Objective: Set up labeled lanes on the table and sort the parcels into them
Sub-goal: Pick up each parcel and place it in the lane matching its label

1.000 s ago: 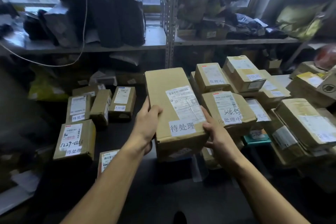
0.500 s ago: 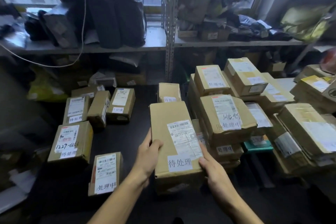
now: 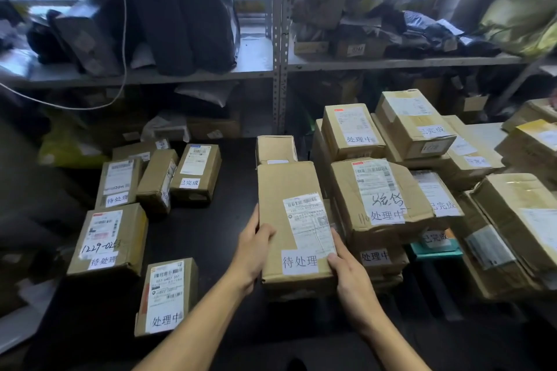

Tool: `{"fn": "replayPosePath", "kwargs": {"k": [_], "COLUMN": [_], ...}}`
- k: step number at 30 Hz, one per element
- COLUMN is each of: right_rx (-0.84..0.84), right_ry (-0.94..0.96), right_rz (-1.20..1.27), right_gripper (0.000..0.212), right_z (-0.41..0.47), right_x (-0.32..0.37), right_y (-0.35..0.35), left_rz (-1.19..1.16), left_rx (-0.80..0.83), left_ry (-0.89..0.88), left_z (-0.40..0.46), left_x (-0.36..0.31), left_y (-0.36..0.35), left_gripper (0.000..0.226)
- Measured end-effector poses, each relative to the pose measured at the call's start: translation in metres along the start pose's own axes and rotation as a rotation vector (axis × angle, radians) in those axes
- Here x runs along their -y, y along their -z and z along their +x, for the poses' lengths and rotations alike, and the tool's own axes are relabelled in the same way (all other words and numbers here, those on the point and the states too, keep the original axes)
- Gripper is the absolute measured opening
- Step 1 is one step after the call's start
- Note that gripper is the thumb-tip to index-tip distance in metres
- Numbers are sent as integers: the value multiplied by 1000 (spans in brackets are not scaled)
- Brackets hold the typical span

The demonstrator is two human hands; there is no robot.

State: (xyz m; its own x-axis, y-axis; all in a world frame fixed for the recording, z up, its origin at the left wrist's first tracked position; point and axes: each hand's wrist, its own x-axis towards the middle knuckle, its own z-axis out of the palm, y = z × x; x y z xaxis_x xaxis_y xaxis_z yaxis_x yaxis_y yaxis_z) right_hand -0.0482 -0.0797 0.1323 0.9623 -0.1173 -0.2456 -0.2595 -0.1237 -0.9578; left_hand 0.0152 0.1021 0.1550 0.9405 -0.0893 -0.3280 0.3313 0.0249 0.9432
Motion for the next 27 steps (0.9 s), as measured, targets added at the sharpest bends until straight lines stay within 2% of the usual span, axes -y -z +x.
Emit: {"fn": "replayPosePath", "kwargs": {"k": [12,23,27], "right_rx": [-46,-51,-55], "right_ry": [-5,-16,6], "right_rz": [-14,-43,-129], "right_gripper": [45,46,50], "right_z": [13,5,1], "right_x": [-6,-4,12], "right_y": [1,0,0], "left_rz": [-11,-58,-41], "left_rx": [-21,6,-60], "left_ry": [10,-18,8], "left_z": [17,14,18], "left_x": [12,15,17], "left_y": [-5,2,5], "left_gripper": [53,47,65]}}
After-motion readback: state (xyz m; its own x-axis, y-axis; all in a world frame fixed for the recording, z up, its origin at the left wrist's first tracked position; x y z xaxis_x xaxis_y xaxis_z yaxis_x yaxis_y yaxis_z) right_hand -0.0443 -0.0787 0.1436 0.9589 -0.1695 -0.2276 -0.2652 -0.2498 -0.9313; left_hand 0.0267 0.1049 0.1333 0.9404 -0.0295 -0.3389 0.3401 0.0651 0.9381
